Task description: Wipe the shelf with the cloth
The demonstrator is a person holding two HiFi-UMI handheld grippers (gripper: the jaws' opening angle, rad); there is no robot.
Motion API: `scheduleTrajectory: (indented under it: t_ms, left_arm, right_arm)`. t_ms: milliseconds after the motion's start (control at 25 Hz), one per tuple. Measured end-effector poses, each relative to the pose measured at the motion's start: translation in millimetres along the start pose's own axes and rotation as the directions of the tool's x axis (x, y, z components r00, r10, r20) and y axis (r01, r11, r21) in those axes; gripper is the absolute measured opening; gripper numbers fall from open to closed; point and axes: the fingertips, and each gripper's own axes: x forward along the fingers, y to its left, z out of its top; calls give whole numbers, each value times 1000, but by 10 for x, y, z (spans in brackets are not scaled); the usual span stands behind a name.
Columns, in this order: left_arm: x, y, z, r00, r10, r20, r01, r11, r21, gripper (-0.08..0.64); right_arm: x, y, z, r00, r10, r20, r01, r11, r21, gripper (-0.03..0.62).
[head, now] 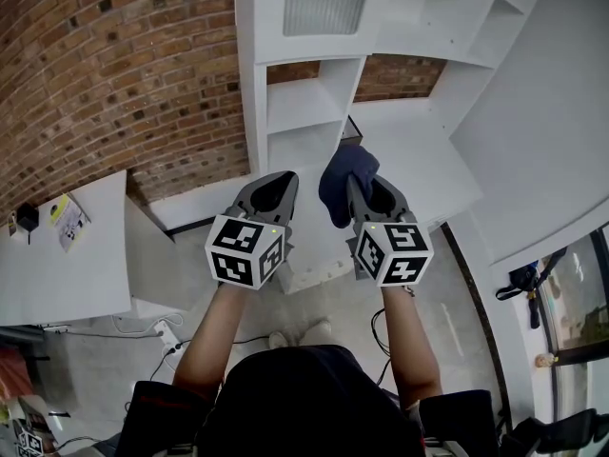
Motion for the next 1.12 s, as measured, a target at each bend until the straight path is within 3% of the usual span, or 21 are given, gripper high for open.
scheduleTrajectory:
  t_ms: [440,1120]
  left_arm:
    - [312,106,-37,1000,1,-21,-1,1000,-4,17]
    - [1181,371,0,997,72,-19,-72,997,6,17]
  right_arm:
    - [314,-124,19,1000,28,-10,-29,1000,-6,83]
    - [1045,-697,69,994,106,-16,-106,994,-20,83]
